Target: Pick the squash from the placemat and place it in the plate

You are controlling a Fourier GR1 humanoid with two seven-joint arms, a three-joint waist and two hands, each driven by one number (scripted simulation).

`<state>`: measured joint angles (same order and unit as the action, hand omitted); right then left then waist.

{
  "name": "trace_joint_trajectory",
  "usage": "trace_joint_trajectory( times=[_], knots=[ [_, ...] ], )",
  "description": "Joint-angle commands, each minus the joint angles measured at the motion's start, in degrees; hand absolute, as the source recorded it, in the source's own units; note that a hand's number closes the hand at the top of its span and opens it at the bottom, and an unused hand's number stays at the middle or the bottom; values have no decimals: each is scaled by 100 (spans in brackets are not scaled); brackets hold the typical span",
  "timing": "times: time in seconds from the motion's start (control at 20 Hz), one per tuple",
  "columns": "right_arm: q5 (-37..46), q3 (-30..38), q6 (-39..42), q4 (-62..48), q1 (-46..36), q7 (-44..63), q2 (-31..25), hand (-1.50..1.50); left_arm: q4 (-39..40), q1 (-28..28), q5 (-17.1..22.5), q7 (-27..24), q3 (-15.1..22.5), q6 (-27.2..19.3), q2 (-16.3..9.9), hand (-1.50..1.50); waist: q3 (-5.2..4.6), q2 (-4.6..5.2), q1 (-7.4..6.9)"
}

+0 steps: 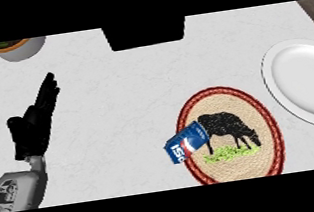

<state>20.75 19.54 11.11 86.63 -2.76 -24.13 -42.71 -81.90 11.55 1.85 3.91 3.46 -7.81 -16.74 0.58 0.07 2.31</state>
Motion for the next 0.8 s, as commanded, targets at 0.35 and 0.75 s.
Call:
trace_joint_trajectory(
  times=[0.35, 0.75],
  knots=[
    [109, -191, 720, -3849, -1378, -2695, -672, 150, 341, 578, -121, 89, 89, 221, 121, 0, -45, 47, -387],
    [1718, -1211, -1165, -4599, -2013, -2352, 127, 150, 352, 600, -229, 24, 54, 158, 243, 0, -48, 45, -379]
  ],
)
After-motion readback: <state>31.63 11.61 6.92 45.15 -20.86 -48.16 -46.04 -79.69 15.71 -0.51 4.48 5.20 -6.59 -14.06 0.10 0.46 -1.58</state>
